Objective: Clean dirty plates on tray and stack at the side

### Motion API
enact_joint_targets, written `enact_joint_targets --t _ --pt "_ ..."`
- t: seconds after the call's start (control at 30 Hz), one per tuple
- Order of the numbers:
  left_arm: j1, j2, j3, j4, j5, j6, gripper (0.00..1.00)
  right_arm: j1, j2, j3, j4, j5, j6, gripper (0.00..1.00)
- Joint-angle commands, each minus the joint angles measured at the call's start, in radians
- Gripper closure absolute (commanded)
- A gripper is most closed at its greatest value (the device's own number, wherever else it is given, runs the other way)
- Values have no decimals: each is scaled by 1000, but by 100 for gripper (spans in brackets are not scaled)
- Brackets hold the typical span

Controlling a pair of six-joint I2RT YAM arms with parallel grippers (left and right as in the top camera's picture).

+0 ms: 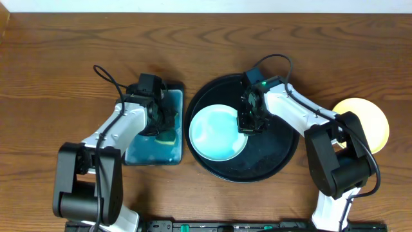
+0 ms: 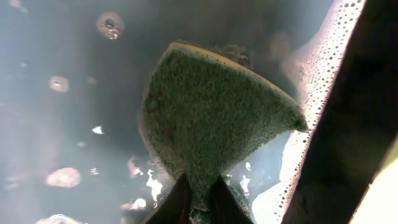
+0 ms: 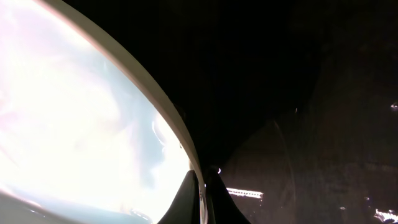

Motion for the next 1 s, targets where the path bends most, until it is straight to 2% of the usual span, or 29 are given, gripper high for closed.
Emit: enact_joint_targets --t 0.0,0.67,0.97 --pt "6 74 -13 3 -16 10 91 -18 20 -19 -5 67 -11 99" --pt "6 124 -11 9 -16 10 92 -18 20 -19 -5 67 -11 99" --pt "6 20 44 2 -17 14 92 -18 20 -19 -9 67 -15 99"
